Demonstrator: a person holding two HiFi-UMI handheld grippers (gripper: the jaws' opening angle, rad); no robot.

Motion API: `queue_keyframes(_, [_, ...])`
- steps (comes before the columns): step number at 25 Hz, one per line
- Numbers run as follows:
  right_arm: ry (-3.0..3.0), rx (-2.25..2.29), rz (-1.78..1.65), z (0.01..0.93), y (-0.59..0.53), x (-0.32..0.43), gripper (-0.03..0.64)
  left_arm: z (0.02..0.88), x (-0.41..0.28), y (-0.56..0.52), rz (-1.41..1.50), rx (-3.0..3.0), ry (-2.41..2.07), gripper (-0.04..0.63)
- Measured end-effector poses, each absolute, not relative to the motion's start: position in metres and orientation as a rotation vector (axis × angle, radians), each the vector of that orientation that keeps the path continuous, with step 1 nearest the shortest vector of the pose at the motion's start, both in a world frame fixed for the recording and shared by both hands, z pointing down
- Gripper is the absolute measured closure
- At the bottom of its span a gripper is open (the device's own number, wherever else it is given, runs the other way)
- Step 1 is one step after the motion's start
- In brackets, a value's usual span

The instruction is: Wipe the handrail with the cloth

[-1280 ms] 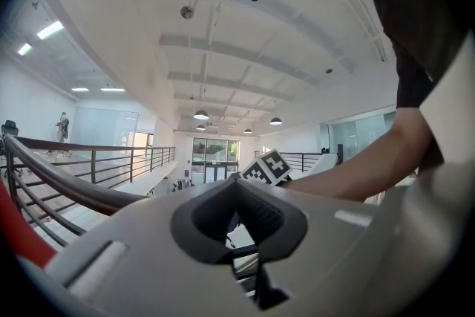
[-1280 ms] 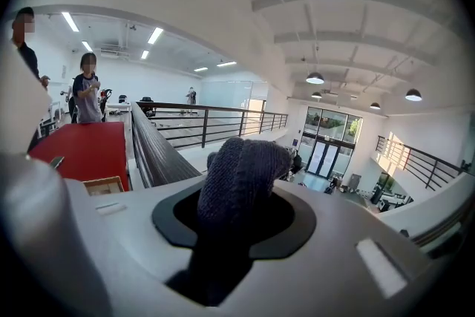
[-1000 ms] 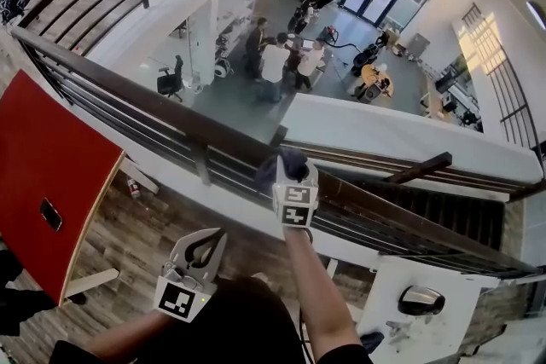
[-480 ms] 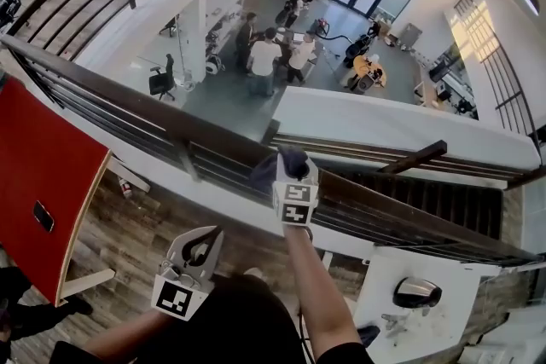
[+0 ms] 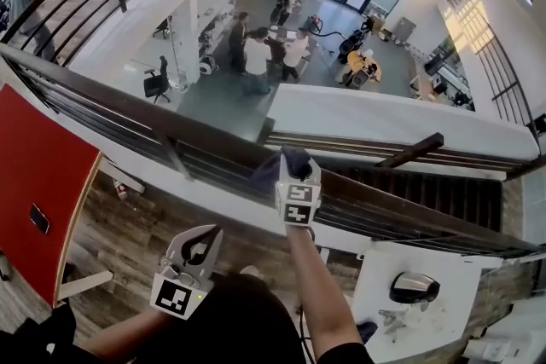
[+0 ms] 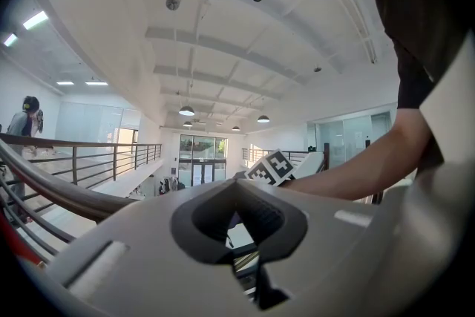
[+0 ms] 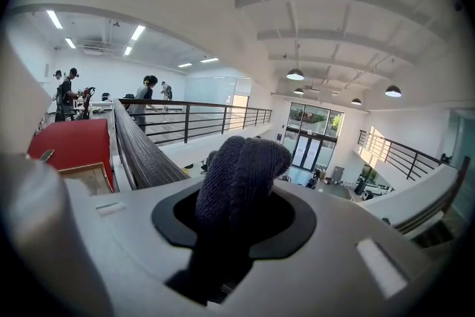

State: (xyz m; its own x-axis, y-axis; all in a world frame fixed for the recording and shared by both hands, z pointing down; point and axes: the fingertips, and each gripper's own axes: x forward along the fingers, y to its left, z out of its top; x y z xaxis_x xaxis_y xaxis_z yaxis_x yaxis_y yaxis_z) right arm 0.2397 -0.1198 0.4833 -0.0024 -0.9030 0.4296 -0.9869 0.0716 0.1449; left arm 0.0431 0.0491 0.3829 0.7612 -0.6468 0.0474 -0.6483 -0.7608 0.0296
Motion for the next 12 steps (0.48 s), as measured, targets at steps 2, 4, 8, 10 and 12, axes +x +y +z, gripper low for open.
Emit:
queue_keyframes(2, [-1.943, 1.872, 0.275, 0.483, -0.116, 0.245, 0.486, 0.384, 0.047, 0.052, 0.065, 2.911, -1.06, 0.597])
queue_keyframes(4, [-1.936, 1.881, 0.272, 0.483, -0.113, 0.252, 0.486, 0.383, 0.05, 0.053, 0.063, 2.911, -1.054, 0.597])
queue_keyframes(8, [-1.914, 1.908, 0.279, 0.484, -0.107, 0.267, 0.486, 0.382, 0.057, 0.056, 0.056, 2.919, -1.042, 0.597])
queue_keyframes(10, [-1.908, 1.918, 0.288, 0.484, -0.103, 0.274, 0.486, 0.381, 0.06, 0.058, 0.061, 2.928, -1.037, 0.597])
queue_keyframes(12, [-1.899, 1.928, 0.294, 0.485, -0.099, 0.281, 0.486, 0.381, 0.062, 0.06, 0.058, 2.925, -1.035, 0.597])
